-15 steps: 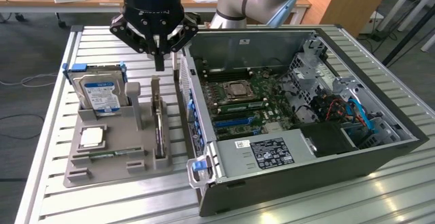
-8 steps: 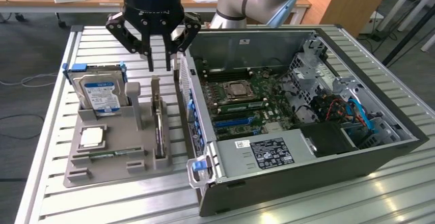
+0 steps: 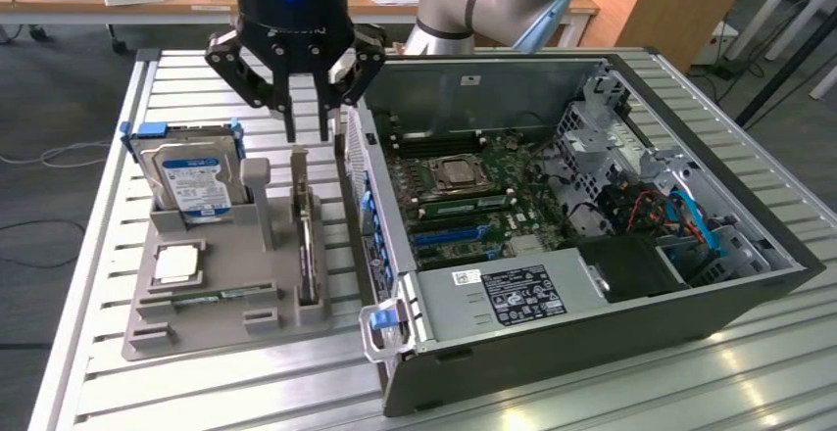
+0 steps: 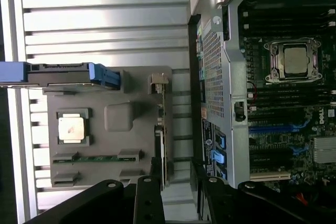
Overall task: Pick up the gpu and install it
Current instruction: 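Pick up the gpu and move the gpu toward the slot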
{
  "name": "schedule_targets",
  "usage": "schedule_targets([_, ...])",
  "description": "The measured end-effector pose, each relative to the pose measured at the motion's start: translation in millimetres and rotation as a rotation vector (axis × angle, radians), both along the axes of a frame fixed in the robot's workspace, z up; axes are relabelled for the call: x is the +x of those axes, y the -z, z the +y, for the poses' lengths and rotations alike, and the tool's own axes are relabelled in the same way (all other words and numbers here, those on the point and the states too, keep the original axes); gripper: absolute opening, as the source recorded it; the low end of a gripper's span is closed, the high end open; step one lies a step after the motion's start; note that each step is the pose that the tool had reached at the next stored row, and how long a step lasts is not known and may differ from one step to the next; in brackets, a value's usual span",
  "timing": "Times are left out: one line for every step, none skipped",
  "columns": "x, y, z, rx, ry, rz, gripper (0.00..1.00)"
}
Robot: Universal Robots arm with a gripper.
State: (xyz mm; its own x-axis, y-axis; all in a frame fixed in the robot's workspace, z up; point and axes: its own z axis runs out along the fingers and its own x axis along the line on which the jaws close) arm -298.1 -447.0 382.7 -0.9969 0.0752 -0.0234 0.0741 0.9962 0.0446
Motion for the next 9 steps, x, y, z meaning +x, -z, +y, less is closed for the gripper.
schedule_targets([-0.1, 1.4, 0.0, 0.0000, 0.000, 0.0001, 0.36])
schedule_targets([-0.1, 2.7, 0.0, 0.0000, 0.000, 0.0001, 0.36])
schedule_targets([-0.1, 4.1, 0.0, -0.0001, 0.000, 0.0001, 0.36])
schedule_targets([-0.2, 5.6, 0.0, -0.0001, 0.000, 0.0001, 0.36])
schedule_targets([-0.3, 6.8, 0.0, -0.0001, 0.000, 0.0000, 0.36])
schedule_targets([-0.3, 7.3, 0.0, -0.0001, 0.000, 0.0002, 0.36])
schedule_targets([-0.3, 7.4, 0.0, -0.0002, 0.000, 0.0003, 0.36])
schedule_targets([-0.3, 7.4, 0.0, -0.0003, 0.000, 0.0003, 0.36])
schedule_targets([-0.6, 7.5, 0.0, -0.0001, 0.000, 0.0001, 0.36])
